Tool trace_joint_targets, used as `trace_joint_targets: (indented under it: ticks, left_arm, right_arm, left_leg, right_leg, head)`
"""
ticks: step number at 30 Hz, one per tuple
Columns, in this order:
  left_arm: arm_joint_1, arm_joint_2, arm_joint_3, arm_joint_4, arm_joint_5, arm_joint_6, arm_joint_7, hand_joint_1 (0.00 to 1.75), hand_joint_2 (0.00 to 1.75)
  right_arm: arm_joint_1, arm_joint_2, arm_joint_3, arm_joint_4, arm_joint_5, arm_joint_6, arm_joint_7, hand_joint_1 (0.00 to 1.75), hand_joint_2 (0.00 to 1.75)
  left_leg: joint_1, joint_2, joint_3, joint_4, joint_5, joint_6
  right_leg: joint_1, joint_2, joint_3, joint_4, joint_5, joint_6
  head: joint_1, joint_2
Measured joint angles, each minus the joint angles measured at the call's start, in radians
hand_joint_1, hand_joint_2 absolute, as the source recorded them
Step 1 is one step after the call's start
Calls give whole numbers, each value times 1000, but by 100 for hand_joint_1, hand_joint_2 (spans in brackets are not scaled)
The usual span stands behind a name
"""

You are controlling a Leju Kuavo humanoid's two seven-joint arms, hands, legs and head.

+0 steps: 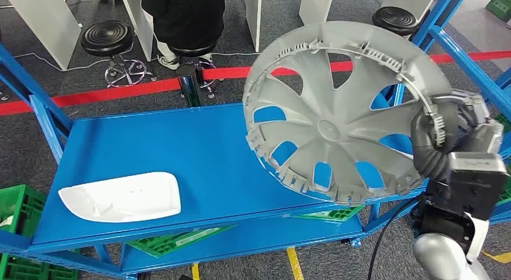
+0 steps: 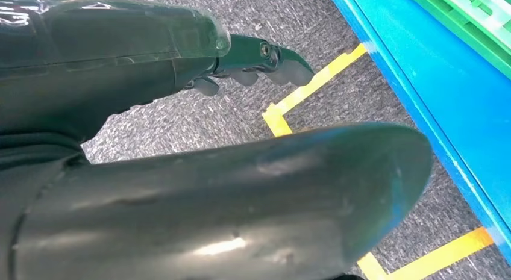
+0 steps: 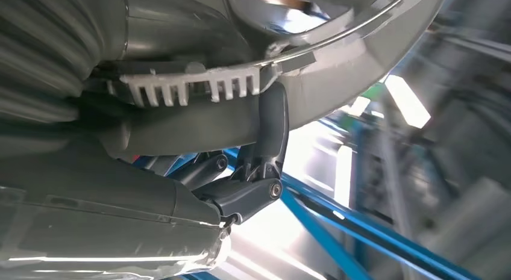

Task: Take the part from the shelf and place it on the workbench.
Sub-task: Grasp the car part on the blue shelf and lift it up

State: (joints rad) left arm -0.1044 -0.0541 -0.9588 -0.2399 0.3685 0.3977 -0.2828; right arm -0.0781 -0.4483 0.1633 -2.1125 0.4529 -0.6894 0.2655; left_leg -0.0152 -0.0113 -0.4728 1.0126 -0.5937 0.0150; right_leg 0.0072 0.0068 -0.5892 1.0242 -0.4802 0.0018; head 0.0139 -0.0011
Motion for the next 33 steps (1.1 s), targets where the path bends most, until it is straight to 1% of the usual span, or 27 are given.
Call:
trace_joint_targets:
  ticks: [3, 6, 10, 16, 18, 20, 23, 25, 28, 33]
  left_arm:
    - [0, -4, 4, 2, -1, 0, 0, 0, 0]
    - [-1, -4, 6, 3, -2, -6, 2, 0, 0]
    - [0, -4, 8, 4, -3, -12, 4, 0, 0]
    - [0, -4, 12, 6, 2, -13, -4, 0, 0]
    - [0, -5, 14, 7, 22, -18, -28, 0, 0]
    - [0, -8, 21, 7, 61, -31, -71, 0, 0]
    - [-2, -15, 44, 7, 126, -50, -145, 0, 0]
    - [-5, -19, 62, 8, 154, -54, -174, 0, 0]
    - [-11, -24, 86, 8, 174, -54, -193, 0, 0]
    - [-13, -27, 114, 8, 181, -54, -198, 0, 0]
  right_arm:
    - [21, 9, -17, -85, 7, 0, -1, 175, 175]
    - [47, 20, -32, -138, -11, 1, -12, 175, 175]
    - [83, 39, -59, -180, -28, 1, -47, 175, 175]
    - [116, 56, -78, -219, -29, 1, -57, 175, 175]
    - [125, 62, -84, -231, -16, 1, -64, 175, 175]
    - [139, 70, -84, -244, 11, 2, -80, 175, 175]
    - [165, 95, -76, -265, 57, 2, -127, 175, 175]
    - [184, 120, -62, -275, 78, 2, -167, 175, 175]
    - [208, 158, -34, -279, 91, 3, -205, 175, 175]
    - [226, 200, -1, -280, 93, 3, -215, 175, 175]
  left_leg:
    - [0, -2, 0, 0, 0, 0]
    - [1, -2, 0, 0, 0, 0]
    - [0, -2, 0, 0, 0, 0]
    - [0, -2, 0, 0, 0, 0]
    - [0, -1, 0, 0, 0, 0]
    - [1, -1, 0, 0, 0, 0]
    - [1, 0, 0, -1, -1, 0]
    - [1, 1, 0, -1, -1, 0]
    - [1, 3, 0, -1, -1, 0]
    - [1, 6, 1, -1, -1, 0]
  right_leg:
    - [0, 0, 0, 0, -1, 0]
    - [0, 0, 0, 0, -1, 0]
    - [0, 0, 0, 0, -1, 0]
    - [0, 0, 0, 0, -1, 0]
    - [0, 0, 0, 0, -1, 0]
    - [0, 0, 0, 0, -1, 0]
    - [0, 0, 0, 0, -1, 0]
    - [1, 0, 0, 0, -1, 0]
    - [1, 1, 0, 0, -1, -1]
    - [1, 3, 0, 0, -1, -1]
  head:
    - [0, 0]
    - [0, 0]
    - [0, 0]
    - [0, 0]
    - [0, 0]
    - [0, 0]
    - [0, 0]
    - [0, 0]
    - [-1, 0]
    - [-1, 0]
